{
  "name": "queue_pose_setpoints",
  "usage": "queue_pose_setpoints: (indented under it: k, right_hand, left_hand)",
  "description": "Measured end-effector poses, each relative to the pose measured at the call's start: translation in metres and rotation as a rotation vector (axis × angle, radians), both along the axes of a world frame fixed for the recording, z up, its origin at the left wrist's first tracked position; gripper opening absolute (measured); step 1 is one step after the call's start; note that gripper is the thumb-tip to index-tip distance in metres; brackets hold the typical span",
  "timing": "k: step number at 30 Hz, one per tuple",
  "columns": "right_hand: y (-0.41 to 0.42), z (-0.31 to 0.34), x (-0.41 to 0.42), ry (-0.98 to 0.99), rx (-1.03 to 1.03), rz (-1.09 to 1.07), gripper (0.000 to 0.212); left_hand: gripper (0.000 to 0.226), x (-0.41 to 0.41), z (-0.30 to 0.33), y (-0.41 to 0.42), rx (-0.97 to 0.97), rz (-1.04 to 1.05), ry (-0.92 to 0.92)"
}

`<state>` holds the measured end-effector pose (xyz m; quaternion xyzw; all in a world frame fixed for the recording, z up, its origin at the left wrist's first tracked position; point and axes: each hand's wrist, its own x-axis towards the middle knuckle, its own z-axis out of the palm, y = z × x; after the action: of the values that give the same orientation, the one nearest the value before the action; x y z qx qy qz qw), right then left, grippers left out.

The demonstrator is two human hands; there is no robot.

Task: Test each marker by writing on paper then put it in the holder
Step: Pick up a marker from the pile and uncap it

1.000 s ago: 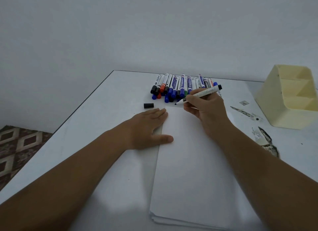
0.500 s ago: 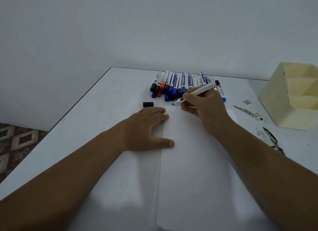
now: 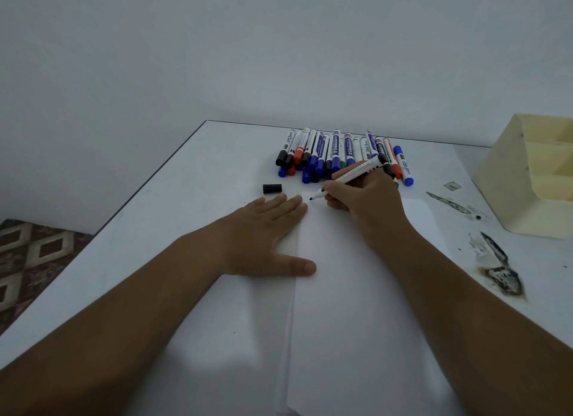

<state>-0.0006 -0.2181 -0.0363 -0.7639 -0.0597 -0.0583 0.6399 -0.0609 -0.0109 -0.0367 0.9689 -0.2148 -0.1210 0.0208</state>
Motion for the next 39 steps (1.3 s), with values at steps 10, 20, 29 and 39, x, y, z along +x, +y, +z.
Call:
queue_pose_setpoints:
  k: [10,20,29,39]
  right_hand:
    - [0.0001,-0.0019,0.0027,-0.041,-0.124,-0.02,0.011]
    - [-0.0011,0.001,0.0006,-0.038,-0.097,0.003,0.008]
    - [0.0008,-0.0012,0.0025,-0.079,-0.196,-0.033,0.007]
    - [-0.0009,-0.0012,0.0021,-0.081,-0.114,-0.061,0.014]
  left_hand:
    - [0.114,-0.0013,0.0021,0.0021,-0.047,0.017,0.032]
    - [0.115,0.0023,-0.0007,0.0031,-0.101,0.033,0.047]
    - [0.115,0.0005,0.0024,0.0017,-0.102,0.035,0.06]
    - [0.115,0.0037,-0.0017,0.0047,-0.108,0.024,0.051]
